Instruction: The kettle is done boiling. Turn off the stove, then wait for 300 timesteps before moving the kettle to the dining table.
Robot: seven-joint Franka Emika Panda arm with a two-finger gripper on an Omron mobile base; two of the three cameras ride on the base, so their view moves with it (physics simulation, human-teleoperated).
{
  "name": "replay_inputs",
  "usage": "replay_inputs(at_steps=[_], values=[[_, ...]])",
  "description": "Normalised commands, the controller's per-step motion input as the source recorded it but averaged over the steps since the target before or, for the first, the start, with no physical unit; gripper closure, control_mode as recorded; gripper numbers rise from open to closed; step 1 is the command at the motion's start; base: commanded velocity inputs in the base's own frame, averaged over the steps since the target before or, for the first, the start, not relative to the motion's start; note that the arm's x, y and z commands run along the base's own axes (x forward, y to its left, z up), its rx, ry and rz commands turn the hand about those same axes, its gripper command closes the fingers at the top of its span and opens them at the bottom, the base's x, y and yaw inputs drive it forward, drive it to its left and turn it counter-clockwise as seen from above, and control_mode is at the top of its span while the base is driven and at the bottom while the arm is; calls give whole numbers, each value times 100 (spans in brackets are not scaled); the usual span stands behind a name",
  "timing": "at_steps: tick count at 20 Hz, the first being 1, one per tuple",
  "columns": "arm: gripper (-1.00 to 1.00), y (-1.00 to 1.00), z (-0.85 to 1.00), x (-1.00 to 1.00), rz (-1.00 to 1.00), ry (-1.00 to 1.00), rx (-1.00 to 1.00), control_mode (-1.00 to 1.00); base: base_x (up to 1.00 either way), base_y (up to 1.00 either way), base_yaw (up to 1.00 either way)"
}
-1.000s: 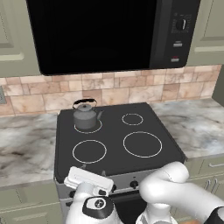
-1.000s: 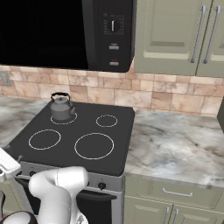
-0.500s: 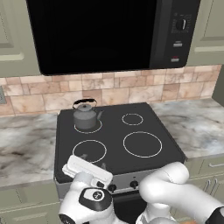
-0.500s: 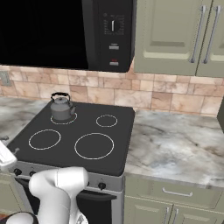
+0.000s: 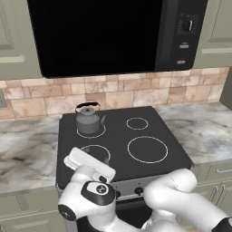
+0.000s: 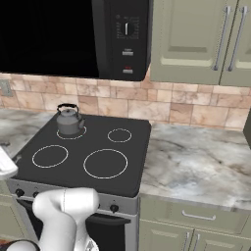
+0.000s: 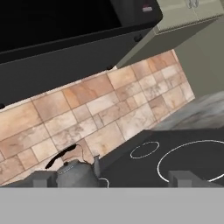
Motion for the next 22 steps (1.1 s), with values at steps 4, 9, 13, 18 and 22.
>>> replay_inputs(at_steps=[4, 9, 13, 18, 22], values=[[-100, 0, 30, 26, -1, 1, 6, -100, 0, 0, 0], [-100, 0, 19, 32, -1, 2, 3, -100, 0, 0, 0], [-100, 7, 1, 30, 0, 3, 0, -100, 0, 0, 0], [-100, 1, 0, 28, 0, 4, 0, -100, 0, 0, 0], [-100, 0, 0, 24, 0, 1, 0, -100, 0, 0, 0]])
